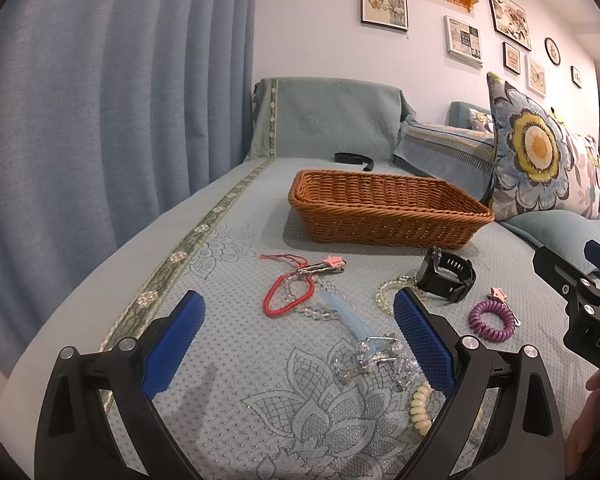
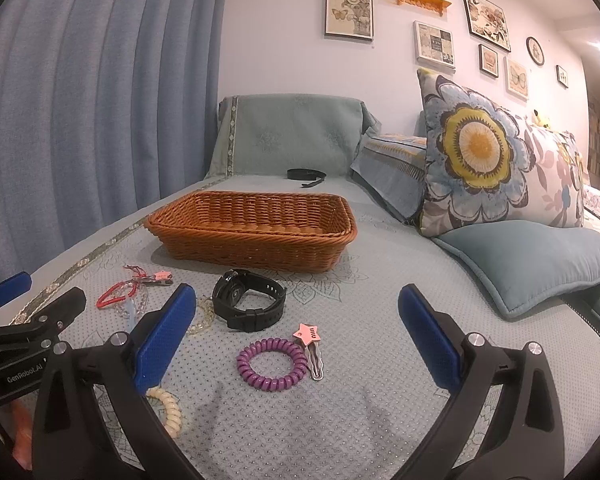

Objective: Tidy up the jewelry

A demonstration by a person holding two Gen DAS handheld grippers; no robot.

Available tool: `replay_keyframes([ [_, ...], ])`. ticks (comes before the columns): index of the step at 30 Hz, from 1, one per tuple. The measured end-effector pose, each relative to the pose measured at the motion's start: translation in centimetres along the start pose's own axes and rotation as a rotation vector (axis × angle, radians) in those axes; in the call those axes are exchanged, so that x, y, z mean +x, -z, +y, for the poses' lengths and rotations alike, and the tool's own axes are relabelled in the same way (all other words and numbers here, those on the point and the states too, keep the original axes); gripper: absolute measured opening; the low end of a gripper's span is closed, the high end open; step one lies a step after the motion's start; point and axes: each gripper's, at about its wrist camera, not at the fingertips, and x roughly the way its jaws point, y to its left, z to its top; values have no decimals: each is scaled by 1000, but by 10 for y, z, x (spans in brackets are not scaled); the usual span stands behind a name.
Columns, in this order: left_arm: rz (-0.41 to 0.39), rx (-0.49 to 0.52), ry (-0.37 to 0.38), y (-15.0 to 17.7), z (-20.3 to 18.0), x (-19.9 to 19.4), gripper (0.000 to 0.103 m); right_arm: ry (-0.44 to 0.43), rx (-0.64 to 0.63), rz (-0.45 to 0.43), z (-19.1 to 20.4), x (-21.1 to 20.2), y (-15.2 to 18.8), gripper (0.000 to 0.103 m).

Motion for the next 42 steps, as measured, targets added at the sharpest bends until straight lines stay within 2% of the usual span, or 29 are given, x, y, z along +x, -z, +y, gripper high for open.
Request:
replay_keyframes([
  [30, 7, -15, 8, 1, 0, 0, 92, 11, 1, 12, 0, 3, -1, 96],
  [38, 123, -132, 90, -10, 46, 12, 92, 18, 18, 53, -6, 8, -1, 96],
  [42, 267, -185, 162, -16, 73, 35, 88, -9, 44, 101, -14, 13, -1, 90],
])
